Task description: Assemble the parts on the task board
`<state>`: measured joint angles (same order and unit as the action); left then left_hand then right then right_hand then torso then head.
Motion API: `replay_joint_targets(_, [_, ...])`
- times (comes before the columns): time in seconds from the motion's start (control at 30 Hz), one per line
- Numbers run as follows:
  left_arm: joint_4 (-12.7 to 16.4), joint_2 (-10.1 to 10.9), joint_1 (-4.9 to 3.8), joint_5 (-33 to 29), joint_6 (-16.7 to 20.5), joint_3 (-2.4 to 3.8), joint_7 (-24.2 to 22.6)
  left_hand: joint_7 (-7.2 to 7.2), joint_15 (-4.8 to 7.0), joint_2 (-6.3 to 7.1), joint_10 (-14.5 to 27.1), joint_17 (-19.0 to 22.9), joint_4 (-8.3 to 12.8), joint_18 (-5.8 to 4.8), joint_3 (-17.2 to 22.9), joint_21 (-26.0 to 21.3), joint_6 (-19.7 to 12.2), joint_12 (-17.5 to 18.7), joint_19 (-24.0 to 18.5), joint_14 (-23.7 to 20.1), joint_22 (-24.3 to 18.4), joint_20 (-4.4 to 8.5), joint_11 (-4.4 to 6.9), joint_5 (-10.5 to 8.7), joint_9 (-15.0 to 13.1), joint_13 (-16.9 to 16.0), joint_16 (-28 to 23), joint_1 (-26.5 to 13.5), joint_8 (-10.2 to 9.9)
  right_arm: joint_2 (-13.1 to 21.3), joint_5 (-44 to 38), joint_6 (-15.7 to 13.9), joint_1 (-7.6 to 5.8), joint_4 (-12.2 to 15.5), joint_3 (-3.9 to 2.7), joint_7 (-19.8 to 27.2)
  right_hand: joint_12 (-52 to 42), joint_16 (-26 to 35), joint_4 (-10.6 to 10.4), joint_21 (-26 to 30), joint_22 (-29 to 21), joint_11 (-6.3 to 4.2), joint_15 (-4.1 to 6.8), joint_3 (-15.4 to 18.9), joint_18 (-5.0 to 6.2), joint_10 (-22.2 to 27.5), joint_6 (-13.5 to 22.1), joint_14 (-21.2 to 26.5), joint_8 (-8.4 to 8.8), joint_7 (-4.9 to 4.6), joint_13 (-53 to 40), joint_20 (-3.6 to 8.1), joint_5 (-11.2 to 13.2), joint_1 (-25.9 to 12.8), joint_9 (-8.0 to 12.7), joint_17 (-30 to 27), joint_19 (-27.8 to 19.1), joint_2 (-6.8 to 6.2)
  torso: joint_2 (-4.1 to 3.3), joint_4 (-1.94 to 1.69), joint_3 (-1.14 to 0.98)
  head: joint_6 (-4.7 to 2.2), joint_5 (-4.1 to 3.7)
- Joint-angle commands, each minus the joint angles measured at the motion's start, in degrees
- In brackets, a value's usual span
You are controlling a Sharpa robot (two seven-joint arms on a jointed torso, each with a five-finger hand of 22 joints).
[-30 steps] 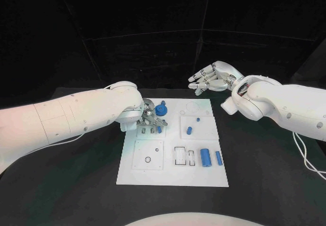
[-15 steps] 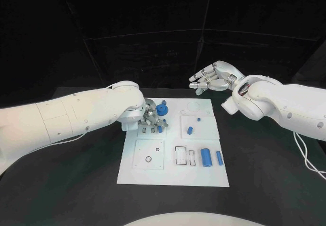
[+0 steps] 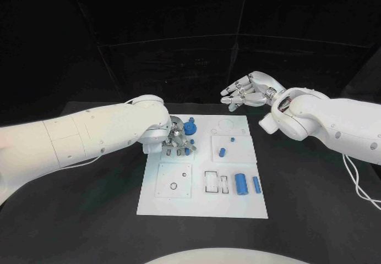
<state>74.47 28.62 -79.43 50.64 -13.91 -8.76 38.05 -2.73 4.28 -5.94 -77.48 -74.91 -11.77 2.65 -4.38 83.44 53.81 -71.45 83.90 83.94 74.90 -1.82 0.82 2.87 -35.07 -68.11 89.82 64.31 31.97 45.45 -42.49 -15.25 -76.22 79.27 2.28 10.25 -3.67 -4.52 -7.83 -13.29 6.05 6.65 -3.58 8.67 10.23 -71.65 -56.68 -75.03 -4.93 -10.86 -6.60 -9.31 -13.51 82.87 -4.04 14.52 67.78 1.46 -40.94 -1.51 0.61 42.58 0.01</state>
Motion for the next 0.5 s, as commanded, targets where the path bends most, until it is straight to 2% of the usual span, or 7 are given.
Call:
replay_joint_targets(0.03, [0.1, 0.0, -0.09, -0.3, -0.7, 0.05, 0.3, 0.07, 0.48, 0.41, 0.0, -15.1, 0.6, -0.31, 1.5, -0.3, -0.4, 0.4, 1.7, 6.1, 5.0, 0.33, 0.53, -0.03, -0.1, 0.0, 0.2, 0.8, 0.2, 0.0, 0.1, 0.5, -0.12, 0.0, -0.03, 0.3, -0.2, 0.4, 0.1, 0.3, -0.1, 0.10, -0.08, 0.5, 0.32, 0.3, 0.1, 0.4, -0.33, -0.04, 0.1, -0.40, -0.4, 0.0, -0.1, -0.1, 0.2, 0.45, 0.02, -0.01, 0.00, 0.04, -0.07])
replay_joint_targets(0.2, [0.3, 0.1, -0.08, -0.5, 0.0, 0.05, 0.1, 0.24, 0.63, -0.07, 0.2, -15.1, 2.6, -0.28, 5.7, -0.4, -1.0, 0.5, 1.7, 6.1, 5.0, 0.47, 0.76, 0.57, -0.2, 0.1, 0.2, 3.4, -0.2, -0.1, 0.1, 0.6, -0.12, -0.1, -0.03, 0.4, -0.2, 0.4, 0.1, 0.3, -0.1, 0.10, -0.08, 0.5, 0.32, 0.3, 0.1, 0.4, -0.33, -0.04, 0.1, -0.40, -0.4, 0.0, -0.1, -0.1, 0.2, 0.45, 0.02, -0.03, 0.06, 0.21, -0.30])
replay_joint_targets(0.27, [0.3, 0.2, -0.08, -0.5, 0.3, 0.05, 0.0, 0.39, 0.75, -0.23, 0.3, -15.1, 3.8, -0.28, 8.1, -0.4, -1.3, 0.6, 1.7, 6.1, 5.0, 0.52, 0.83, 2.27, -0.1, 0.1, 0.2, 4.8, -0.5, -0.2, 0.1, 0.6, -0.12, -0.2, -0.03, 0.4, -0.2, 0.4, 0.1, 0.3, -0.1, 0.10, -0.08, 0.5, 0.32, 0.3, 0.1, 0.4, -0.33, -0.04, 0.1, -0.40, -0.4, 0.0, -0.1, -0.1, 0.2, 0.45, 0.02, -0.02, 0.04, 0.25, -0.20])
replay_joint_targets(0.33, [0.4, 0.2, -0.08, -0.5, 0.6, 0.05, -0.2, 0.53, 0.96, -0.49, 0.6, -15.1, 6.0, -0.25, 12.0, -0.5, -1.8, 0.9, 1.6, 6.1, 4.9, 0.69, 0.98, 3.87, 0.0, 0.2, 0.2, 7.2, -0.9, -0.2, 0.1, 0.6, -0.12, -0.3, -0.03, 0.4, -0.2, 0.4, 0.1, 0.3, -0.1, 0.10, -0.08, 0.5, 0.32, 0.3, 0.1, 0.4, -0.33, -0.04, 0.1, -0.40, -0.4, 0.0, -0.1, -0.1, 0.2, 0.45, 0.03, 0.00, 0.03, 0.26, -0.22])
replay_joint_targets(0.4, [0.4, 0.3, -0.07, -0.7, 0.9, 0.05, -0.5, 0.24, 0.90, 0.46, 0.9, -15.1, 7.5, -0.24, 16.2, -0.5, -2.0, 1.3, 1.6, 6.1, 4.8, 0.75, 0.81, 6.33, 0.1, 0.4, 0.2, 7.9, -1.2, -0.3, 0.1, 0.7, -0.12, -0.3, -0.03, 0.4, -0.2, 0.4, 0.1, 0.3, -0.1, 0.10, -0.08, 0.5, 0.32, 0.3, 0.1, 0.4, -0.33, -0.04, 0.1, -0.40, -0.4, 0.0, -0.1, -0.1, 0.2, 0.45, 0.01, 0.02, 0.05, 0.24, -0.19])
replay_joint_targets(0.43, [0.5, 0.4, -0.07, -0.7, 1.2, 0.05, -0.7, -0.77, 0.61, 2.55, 1.1, -15.1, 9.8, -0.20, 24.0, -0.6, -2.4, 1.7, 1.6, 6.1, 4.9, 0.77, 0.40, 8.09, -0.2, 0.6, 0.2, 7.6, -1.2, -0.3, 0.1, 0.7, -0.11, -0.4, -0.03, 0.4, -0.2, 0.4, 0.1, 0.3, -0.1, 0.10, -0.08, 0.5, 0.32, 0.3, 0.1, 0.4, -0.33, -0.04, 0.1, -0.40, -0.4, 0.0, -0.1, -0.1, 0.2, 0.45, 0.02, 0.02, 0.04, 0.26, -0.19])
replay_joint_targets(0.5, [0.7, 0.5, -0.07, -0.9, 1.6, 0.05, -1.1, -0.79, 0.14, 4.48, 0.8, -15.1, 10.7, -0.22, 31.6, -0.6, -2.2, 1.8, 1.6, 6.1, 4.9, 0.36, 0.37, 8.05, -0.7, 0.8, 0.2, 4.9, -0.8, -0.3, 0.1, 0.7, -0.11, -0.4, -0.03, 0.4, -0.2, 0.4, 0.1, 0.3, -0.1, 0.10, -0.08, 0.5, 0.32, 0.3, 0.1, 0.4, -0.33, -0.04, 0.1, -0.40, -0.4, 0.0, -0.1, -0.1, 0.2, 0.45, 0.04, 0.00, 0.07, 0.28, -0.18])
